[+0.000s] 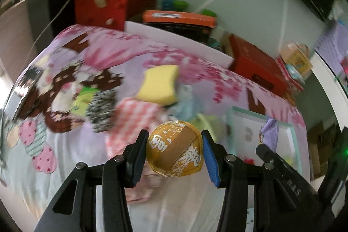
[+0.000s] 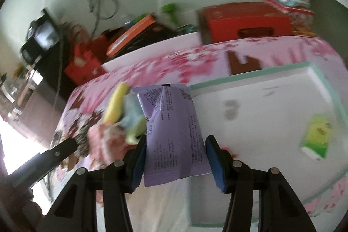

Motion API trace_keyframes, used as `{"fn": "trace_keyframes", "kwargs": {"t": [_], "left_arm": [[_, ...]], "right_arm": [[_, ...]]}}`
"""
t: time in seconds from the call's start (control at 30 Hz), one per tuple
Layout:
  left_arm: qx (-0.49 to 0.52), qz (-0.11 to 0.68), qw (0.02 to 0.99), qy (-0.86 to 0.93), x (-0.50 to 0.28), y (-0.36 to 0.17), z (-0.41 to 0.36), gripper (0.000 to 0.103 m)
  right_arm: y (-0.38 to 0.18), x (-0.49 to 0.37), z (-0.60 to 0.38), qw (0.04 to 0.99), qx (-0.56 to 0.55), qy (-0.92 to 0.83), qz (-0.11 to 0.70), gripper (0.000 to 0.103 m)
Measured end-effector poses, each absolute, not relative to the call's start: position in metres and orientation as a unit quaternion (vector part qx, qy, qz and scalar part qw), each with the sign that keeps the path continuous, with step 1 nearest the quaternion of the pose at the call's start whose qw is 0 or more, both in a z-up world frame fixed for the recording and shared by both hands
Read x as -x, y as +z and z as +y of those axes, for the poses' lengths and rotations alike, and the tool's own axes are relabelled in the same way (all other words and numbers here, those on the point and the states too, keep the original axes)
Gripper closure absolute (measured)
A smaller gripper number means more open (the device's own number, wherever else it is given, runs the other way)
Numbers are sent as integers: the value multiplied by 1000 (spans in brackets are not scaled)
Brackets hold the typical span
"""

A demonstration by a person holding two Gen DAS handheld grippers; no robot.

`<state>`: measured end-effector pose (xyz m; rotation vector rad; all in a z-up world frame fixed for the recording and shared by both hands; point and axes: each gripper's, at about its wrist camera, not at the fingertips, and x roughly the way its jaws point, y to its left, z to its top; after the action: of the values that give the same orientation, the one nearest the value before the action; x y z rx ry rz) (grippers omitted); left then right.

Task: Organize soft objects
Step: 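Carry the cookie and purple packet to the tray and release them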

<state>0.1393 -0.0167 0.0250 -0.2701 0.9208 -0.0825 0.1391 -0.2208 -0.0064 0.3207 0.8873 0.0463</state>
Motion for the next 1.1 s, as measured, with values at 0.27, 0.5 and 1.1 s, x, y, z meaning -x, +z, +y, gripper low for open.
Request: {"fn": "trace_keyframes", "kwargs": {"t": [0.27, 0.5, 1.1], "left_arm": [[79, 446, 884, -113, -156, 25, -90, 53], [42, 433, 883, -175, -165, 10, -144, 53], [19, 410, 880, -240, -186, -12, -193, 52]], "right_arm": [[-7, -130, -304, 884, -188, -90, 418, 48], [-20, -121, -356, 865, -223, -153, 422, 48], [-23, -121, -363, 867, -223, -161, 416, 47]]}}
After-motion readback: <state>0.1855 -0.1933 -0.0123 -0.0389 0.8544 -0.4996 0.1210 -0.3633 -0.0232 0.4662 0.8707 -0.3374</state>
